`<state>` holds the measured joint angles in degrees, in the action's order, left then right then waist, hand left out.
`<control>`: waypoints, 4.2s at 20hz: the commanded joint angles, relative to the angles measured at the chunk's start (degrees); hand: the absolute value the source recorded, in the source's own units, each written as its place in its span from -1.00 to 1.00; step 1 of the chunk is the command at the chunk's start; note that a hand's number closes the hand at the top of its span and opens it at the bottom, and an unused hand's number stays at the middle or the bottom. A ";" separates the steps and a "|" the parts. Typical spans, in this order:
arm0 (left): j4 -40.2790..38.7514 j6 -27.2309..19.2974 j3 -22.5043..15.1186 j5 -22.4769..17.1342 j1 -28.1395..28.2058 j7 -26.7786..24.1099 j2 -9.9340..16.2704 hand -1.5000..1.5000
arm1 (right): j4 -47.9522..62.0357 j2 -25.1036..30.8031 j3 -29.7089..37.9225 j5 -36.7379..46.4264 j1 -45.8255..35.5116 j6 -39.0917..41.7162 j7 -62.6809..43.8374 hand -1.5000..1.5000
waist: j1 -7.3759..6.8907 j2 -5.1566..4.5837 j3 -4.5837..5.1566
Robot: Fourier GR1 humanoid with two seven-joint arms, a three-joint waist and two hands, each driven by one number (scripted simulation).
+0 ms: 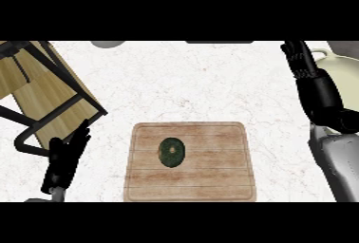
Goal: Pick the squash from the cutting board and place it in the pot
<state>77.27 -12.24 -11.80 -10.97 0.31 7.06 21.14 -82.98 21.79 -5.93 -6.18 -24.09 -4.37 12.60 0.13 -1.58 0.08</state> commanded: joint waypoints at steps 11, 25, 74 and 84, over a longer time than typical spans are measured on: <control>1.64 9.44 -5.31 -2.19 -5.33 0.14 -3.00 0.00 | -2.10 -20.76 -24.36 19.89 9.84 -17.95 10.37 -1.00 | 0.83 1.58 -0.24; 2.84 12.95 -3.38 -1.38 -3.93 -0.88 -2.42 0.00 | -23.63 -13.80 -30.53 24.39 8.24 -1.72 -29.52 -1.00 | -0.04 1.94 0.03; 4.26 17.14 2.40 8.35 -5.14 3.26 -11.39 0.00 | 38.59 -21.79 -25.87 1.72 -2.62 11.58 3.64 -1.00 | -1.10 1.41 -0.13; 0.81 20.65 5.86 6.68 -6.93 1.78 -10.13 0.00 | 49.81 -21.75 -30.81 -1.51 -8.30 10.81 16.85 1.00 | -1.59 1.22 -0.14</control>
<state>79.00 6.89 -7.42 -3.57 -5.30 8.79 10.18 -37.97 0.87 -34.71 -3.99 -31.83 4.41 27.62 -1.16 0.55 0.06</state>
